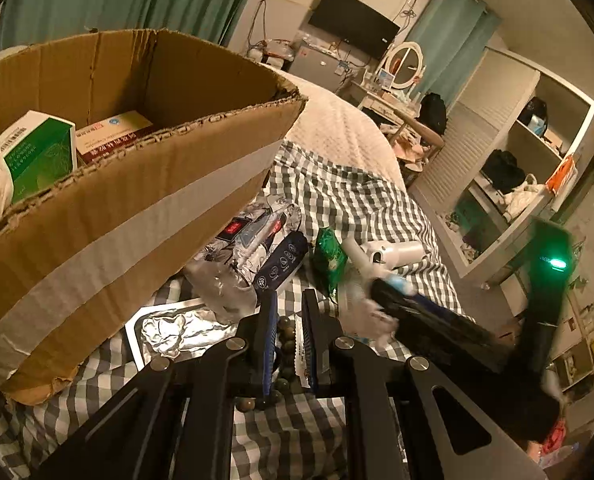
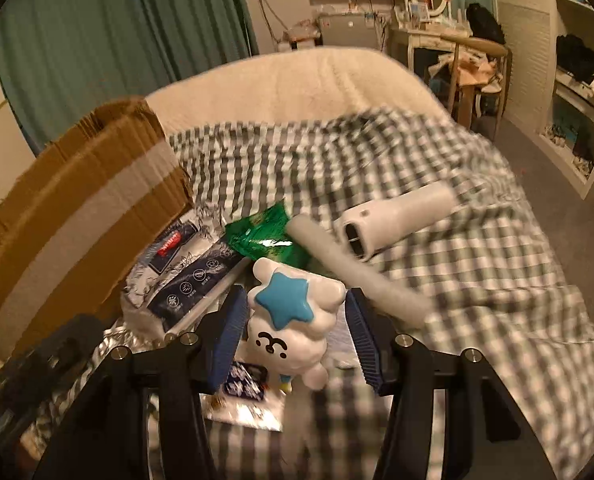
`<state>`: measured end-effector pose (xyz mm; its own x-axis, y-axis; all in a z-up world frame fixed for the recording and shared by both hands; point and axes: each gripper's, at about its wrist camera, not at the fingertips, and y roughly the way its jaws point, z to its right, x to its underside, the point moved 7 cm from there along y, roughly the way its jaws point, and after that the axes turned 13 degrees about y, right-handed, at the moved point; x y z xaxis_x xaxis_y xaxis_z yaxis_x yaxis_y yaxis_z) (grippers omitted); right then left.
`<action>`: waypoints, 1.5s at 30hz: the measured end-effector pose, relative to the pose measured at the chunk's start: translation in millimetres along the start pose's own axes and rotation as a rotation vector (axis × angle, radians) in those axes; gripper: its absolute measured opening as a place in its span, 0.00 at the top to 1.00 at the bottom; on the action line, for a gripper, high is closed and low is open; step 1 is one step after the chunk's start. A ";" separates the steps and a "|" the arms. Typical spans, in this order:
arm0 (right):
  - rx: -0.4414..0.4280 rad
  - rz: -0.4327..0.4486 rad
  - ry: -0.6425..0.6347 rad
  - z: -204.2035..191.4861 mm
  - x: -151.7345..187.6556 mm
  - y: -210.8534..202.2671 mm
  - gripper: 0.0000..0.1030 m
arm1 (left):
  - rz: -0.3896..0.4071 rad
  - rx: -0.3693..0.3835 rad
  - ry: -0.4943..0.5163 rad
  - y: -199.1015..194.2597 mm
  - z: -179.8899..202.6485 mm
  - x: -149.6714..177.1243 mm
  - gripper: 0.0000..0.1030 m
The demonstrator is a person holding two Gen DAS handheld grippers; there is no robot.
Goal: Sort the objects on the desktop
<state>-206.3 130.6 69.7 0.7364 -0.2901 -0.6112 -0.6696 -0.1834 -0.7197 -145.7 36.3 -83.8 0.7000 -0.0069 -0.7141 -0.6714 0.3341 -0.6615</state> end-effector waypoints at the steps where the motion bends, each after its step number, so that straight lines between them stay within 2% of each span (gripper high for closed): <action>1: -0.008 0.002 0.008 4.4 -1.0 -9.1 0.61 | 0.001 -0.003 0.007 -0.5 0.0 -0.1 0.89; 2: -0.011 0.000 0.015 9.4 -2.1 -17.5 0.73 | 0.002 -0.006 0.011 -1.3 0.4 -0.6 0.89; 3: -0.009 0.001 0.021 15.8 -2.1 -26.3 0.76 | -0.004 -0.002 0.010 -2.1 1.0 0.6 0.89; 6: -0.016 0.015 0.044 29.4 0.1 -42.9 0.76 | -0.059 0.024 0.007 2.7 8.3 12.0 0.87; 10: -0.051 0.002 0.100 42.3 10.6 -49.5 0.75 | -0.131 -0.018 0.056 14.3 17.8 32.5 0.77; 11: -0.050 0.006 0.096 41.9 12.9 -48.3 0.71 | -0.140 -0.040 0.072 17.4 19.1 36.4 0.73; 12: -0.049 0.006 0.085 41.0 15.6 -47.2 0.61 | -0.147 -0.056 0.089 20.3 19.7 39.5 0.72; 13: -0.047 0.005 0.068 40.1 19.1 -45.8 0.57 | -0.156 -0.078 0.108 24.6 19.7 42.6 0.72; 16: -0.064 -0.007 0.048 37.8 27.2 -41.3 0.56 | -0.184 -0.116 0.131 36.9 16.8 50.5 0.72; 18: -0.074 -0.008 0.059 39.0 29.2 -37.0 0.51 | -0.217 -0.113 0.130 44.7 16.1 55.5 0.72; 20: -0.078 -0.005 0.058 40.8 29.9 -34.1 0.50 | -0.237 -0.111 0.115 50.3 13.4 58.1 0.72; 23: -0.089 -0.014 0.058 42.1 30.1 -28.3 0.49 | -0.230 -0.105 0.076 52.9 7.9 55.5 0.72; 27: -0.095 -0.027 0.067 43.8 30.3 -16.8 0.36 | -0.232 -0.101 0.052 56.5 6.0 57.0 0.69; 30: -0.098 -0.035 0.075 43.6 30.1 -8.5 0.35 | -0.231 -0.119 0.074 55.8 8.9 57.4 0.68; 31: -0.099 -0.042 0.075 42.6 30.1 -4.8 0.35 | -0.229 -0.131 0.090 54.6 9.8 57.3 0.75; 32: -0.094 -0.052 0.072 41.4 30.5 0.6 0.35 | -0.230 -0.141 0.109 55.9 12.5 56.9 0.90; 33: -0.088 -0.058 0.070 40.2 30.8 5.5 0.35 | -0.232 -0.150 0.131 56.0 13.8 57.1 0.92; 35: -0.085 -0.063 0.067 37.5 30.8 11.9 0.34 | -0.228 -0.151 0.142 53.6 15.6 57.7 0.93; 39: -0.073 -0.060 0.056 32.8 32.1 19.6 0.22 | -0.164 -0.127 0.148 42.4 21.4 47.2 0.93; 41: -0.056 -0.070 0.044 31.5 33.7 26.0 0.22 | -0.150 -0.126 0.159 40.8 22.8 44.2 0.94; 45: -0.028 -0.074 0.032 32.7 38.9 33.5 0.22 | -0.225 -0.102 0.108 53.9 17.3 55.4 0.93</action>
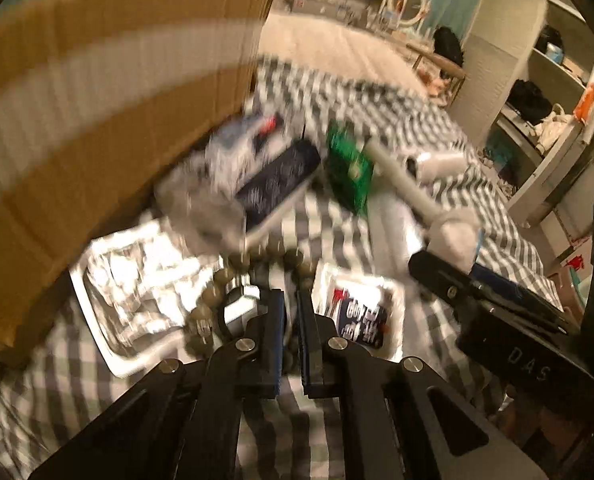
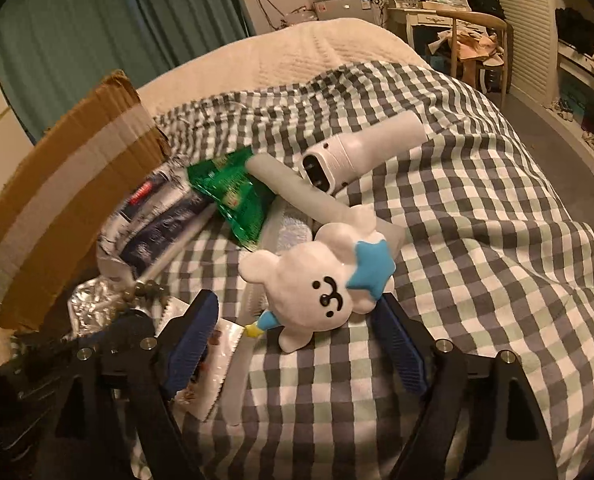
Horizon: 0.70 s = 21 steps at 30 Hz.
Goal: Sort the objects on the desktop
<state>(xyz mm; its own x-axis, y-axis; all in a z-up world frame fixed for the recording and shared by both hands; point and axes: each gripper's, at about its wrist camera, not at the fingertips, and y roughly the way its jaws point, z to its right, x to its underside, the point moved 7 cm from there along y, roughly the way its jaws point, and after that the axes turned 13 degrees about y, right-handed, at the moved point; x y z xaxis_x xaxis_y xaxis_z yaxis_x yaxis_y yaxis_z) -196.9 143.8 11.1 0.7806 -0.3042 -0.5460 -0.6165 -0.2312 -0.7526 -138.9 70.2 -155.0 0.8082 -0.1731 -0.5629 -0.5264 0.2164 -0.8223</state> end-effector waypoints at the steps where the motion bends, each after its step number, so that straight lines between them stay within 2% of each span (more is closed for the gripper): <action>1: 0.004 0.001 -0.009 -0.3 1.0 0.3 0.22 | -0.012 0.011 -0.017 1.8 -1.3 2.9 0.92; 5: 0.018 0.003 -0.032 -1.5 4.1 2.3 0.21 | -0.034 -0.001 -0.021 5.2 -3.6 7.5 0.80; 11: 0.031 -0.009 -0.057 -3.4 6.3 8.3 0.18 | -0.026 -0.024 -0.011 21.9 -3.1 1.8 0.80; 13: 0.042 -0.011 -0.072 -3.6 8.0 10.5 0.18 | -0.021 -0.024 -0.007 22.1 -3.6 1.0 0.85; 14: 0.068 -0.001 -0.077 -1.2 8.3 10.5 0.28 | -0.019 -0.027 0.001 21.6 -4.3 1.1 0.94; 15: 0.078 0.003 -0.076 1.0 8.2 9.9 0.38 | -0.015 -0.028 0.002 20.1 -5.0 1.0 0.95; 18: 0.040 0.015 -0.053 4.9 6.9 3.6 0.40 | 0.001 -0.019 -0.004 15.2 -2.7 -0.8 0.96; 19: 0.033 0.025 -0.050 5.4 6.7 0.1 0.51 | 0.011 -0.016 0.004 12.4 -0.5 -2.4 0.96; 20: 0.037 0.030 -0.051 6.5 6.8 -4.7 0.71 | 0.033 -0.003 0.013 7.0 2.5 -4.0 0.96; 21: 0.027 0.030 -0.050 7.5 6.7 -11.3 0.71 | 0.055 0.019 0.018 1.4 5.5 -5.6 0.96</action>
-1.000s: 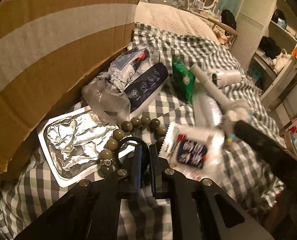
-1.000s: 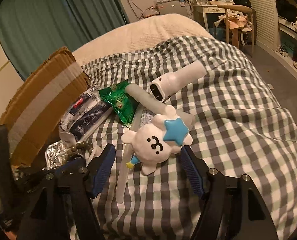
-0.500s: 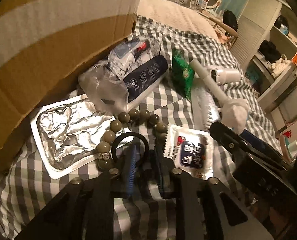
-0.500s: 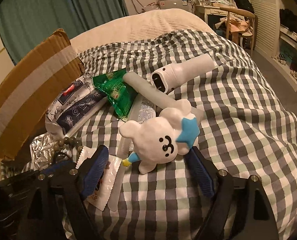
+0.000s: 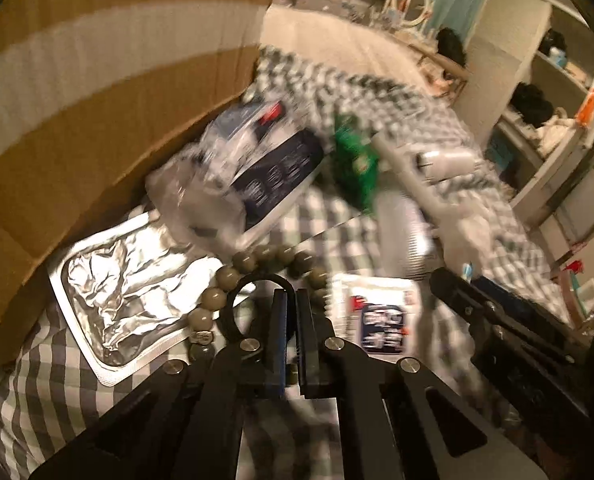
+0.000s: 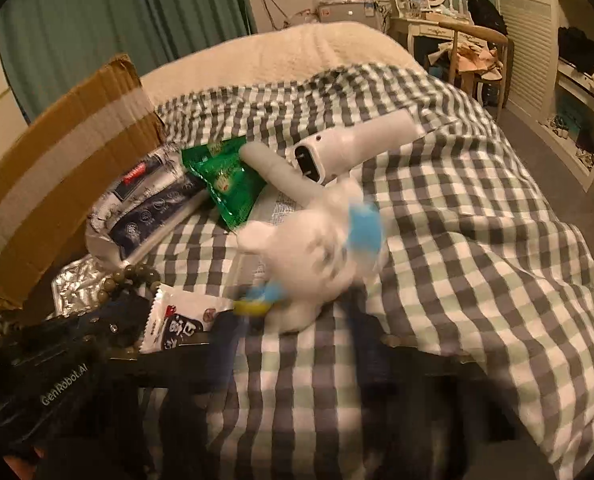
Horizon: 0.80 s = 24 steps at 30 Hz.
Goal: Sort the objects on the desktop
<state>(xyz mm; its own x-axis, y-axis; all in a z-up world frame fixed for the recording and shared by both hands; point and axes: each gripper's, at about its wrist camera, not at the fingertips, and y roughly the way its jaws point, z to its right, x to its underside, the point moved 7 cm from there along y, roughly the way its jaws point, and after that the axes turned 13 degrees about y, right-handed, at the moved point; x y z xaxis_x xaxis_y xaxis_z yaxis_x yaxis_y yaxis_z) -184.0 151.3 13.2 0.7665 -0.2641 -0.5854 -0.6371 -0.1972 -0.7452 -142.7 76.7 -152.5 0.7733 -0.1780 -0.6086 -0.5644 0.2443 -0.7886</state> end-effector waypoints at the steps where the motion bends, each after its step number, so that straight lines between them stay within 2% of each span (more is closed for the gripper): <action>1: -0.007 -0.005 0.002 0.8 0.0 -3.3 0.71 | 0.023 0.022 0.007 -4.6 3.9 -2.5 0.96; 5: -0.009 0.016 0.042 11.6 -1.3 -22.4 0.74 | 0.096 0.036 0.055 -23.6 14.6 -11.8 0.96; 7: -0.030 0.011 0.062 14.6 -1.4 -29.9 0.87 | 0.123 0.052 0.048 -31.8 15.9 -14.2 0.96; 16: -0.025 0.044 0.039 11.1 4.5 -71.4 0.87 | 0.185 0.070 0.041 -55.7 13.9 -26.5 0.96; 24: 0.012 0.033 0.033 5.8 21.8 -76.7 0.87 | 0.200 0.113 -0.001 -67.4 9.1 -27.1 0.96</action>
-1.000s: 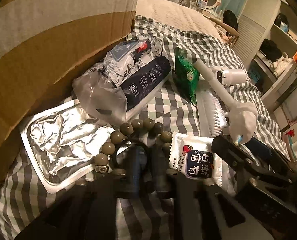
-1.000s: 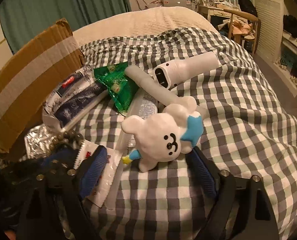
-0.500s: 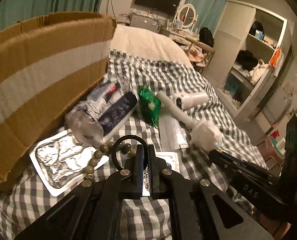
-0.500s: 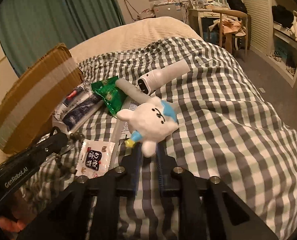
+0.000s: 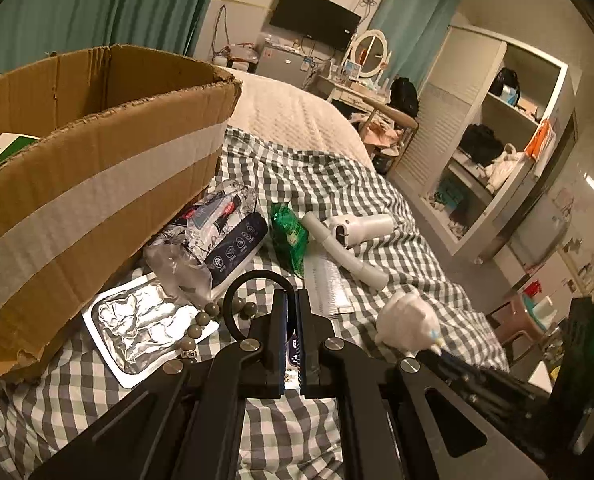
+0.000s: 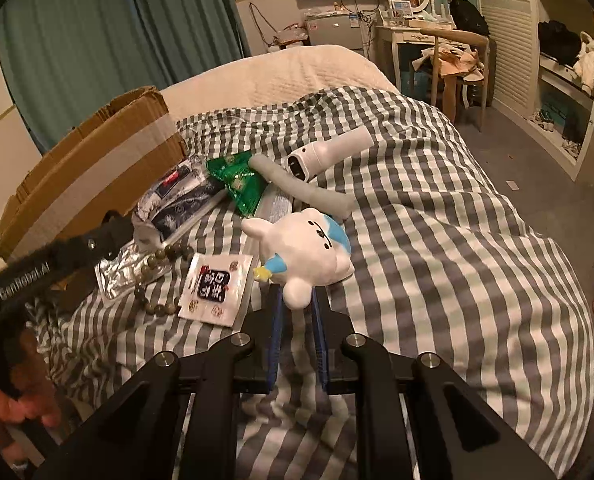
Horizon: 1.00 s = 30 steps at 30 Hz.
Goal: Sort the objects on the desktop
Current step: 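Carry hair tie into cardboard box with left tool while right tool drops plush toy in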
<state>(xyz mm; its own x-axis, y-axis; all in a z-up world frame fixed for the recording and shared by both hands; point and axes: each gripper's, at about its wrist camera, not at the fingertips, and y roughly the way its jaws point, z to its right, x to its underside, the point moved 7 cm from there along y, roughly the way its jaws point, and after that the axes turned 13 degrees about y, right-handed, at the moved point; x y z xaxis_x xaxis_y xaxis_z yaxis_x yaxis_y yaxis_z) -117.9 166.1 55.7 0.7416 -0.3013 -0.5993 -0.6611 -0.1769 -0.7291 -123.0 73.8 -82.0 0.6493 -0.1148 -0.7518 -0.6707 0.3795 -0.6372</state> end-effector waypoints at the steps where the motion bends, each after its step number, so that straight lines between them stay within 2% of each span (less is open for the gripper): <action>1: 0.004 0.001 -0.008 -2.2 -0.7 -2.0 0.87 | 0.003 0.003 0.005 -1.6 1.3 -0.8 0.96; 5: 0.014 0.013 -0.051 -14.5 -7.7 -12.1 0.88 | 0.022 0.015 0.013 -5.7 4.9 -5.1 0.96; 8: 0.025 0.018 -0.094 -23.3 -12.4 -18.4 0.90 | 0.032 0.034 -0.001 -8.3 4.8 -7.6 0.96; 12: 0.036 0.015 -0.126 -27.0 -15.2 -16.2 0.89 | 0.034 0.058 -0.038 -9.7 0.8 -8.7 0.96; 14: 0.050 -0.005 -0.124 -23.7 -12.5 -6.5 0.61 | 0.027 0.068 -0.054 -8.3 -0.6 -7.9 0.96; 15: 0.043 -0.011 -0.117 -22.8 -10.4 -3.4 0.41 | 0.023 0.069 -0.061 -5.8 -0.9 -6.5 0.96; 16: 0.033 -0.011 -0.106 -21.8 -8.3 -0.5 0.40 | 0.020 0.070 -0.065 -4.6 -1.3 -5.9 0.96; 20: 0.038 -0.076 -0.104 -19.7 3.8 23.3 0.40 | 0.005 0.073 -0.076 1.7 -2.2 -3.7 0.96; 23: -0.001 -0.063 -0.109 -29.9 4.4 25.7 0.40 | -0.002 0.064 -0.079 5.8 -3.6 -2.5 0.96; 27: -0.072 -0.106 -0.176 -50.8 15.9 34.6 0.40 | 0.002 0.052 -0.109 5.5 -13.2 -4.9 0.96; 30: -0.036 -0.138 -0.228 -57.1 26.8 52.1 0.39 | 0.008 0.050 -0.135 3.9 -19.4 -5.7 0.96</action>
<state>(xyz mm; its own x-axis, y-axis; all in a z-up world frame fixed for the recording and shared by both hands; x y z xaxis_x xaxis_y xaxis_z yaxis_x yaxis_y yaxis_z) -139.0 95.4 20.5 0.8291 -0.0543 -0.5565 -0.5522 -0.2357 -0.7997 -136.3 58.2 -83.5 0.6887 0.0114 -0.7249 -0.6595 0.4252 -0.6199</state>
